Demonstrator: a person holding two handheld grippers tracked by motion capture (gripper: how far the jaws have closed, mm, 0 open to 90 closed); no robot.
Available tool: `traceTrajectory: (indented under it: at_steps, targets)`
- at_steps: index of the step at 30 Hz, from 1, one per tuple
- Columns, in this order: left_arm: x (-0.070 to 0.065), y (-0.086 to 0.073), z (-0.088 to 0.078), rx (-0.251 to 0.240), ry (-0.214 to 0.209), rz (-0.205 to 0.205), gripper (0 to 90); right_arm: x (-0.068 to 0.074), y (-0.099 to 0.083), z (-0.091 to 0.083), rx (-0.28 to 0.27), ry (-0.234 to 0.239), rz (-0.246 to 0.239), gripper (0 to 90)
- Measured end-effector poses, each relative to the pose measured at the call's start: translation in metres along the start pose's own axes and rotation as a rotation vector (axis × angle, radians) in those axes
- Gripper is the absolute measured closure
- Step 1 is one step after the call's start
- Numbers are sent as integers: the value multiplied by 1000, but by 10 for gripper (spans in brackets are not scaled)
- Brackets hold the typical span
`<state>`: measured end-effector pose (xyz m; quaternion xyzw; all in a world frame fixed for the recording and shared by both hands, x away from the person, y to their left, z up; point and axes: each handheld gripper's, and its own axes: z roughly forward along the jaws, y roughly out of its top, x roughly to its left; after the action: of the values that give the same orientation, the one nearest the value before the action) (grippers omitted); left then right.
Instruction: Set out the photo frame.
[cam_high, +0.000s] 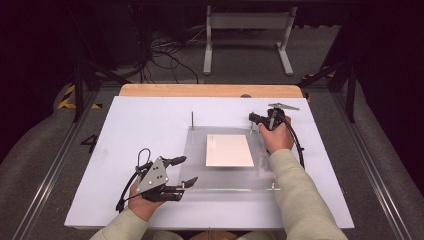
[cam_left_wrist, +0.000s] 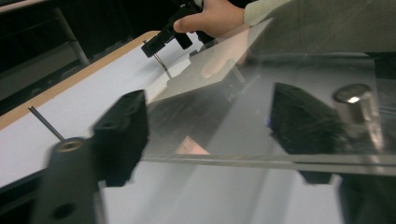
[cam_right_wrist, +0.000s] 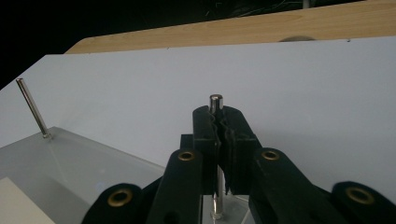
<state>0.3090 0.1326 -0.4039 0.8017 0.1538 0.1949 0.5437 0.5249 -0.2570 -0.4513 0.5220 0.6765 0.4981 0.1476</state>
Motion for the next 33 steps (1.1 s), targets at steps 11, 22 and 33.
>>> traceTrajectory:
  at_steps: [11,22,33]
  targets:
    - [-1,4,0,26,55,14,480,7,8,-13,73,-61,-4,750]
    - [2,9,-2,45,54,1,479,16,1,-75,11,-19,-134,657]
    - [8,14,-4,57,48,-9,477,28,-21,-138,-14,137,-191,583]
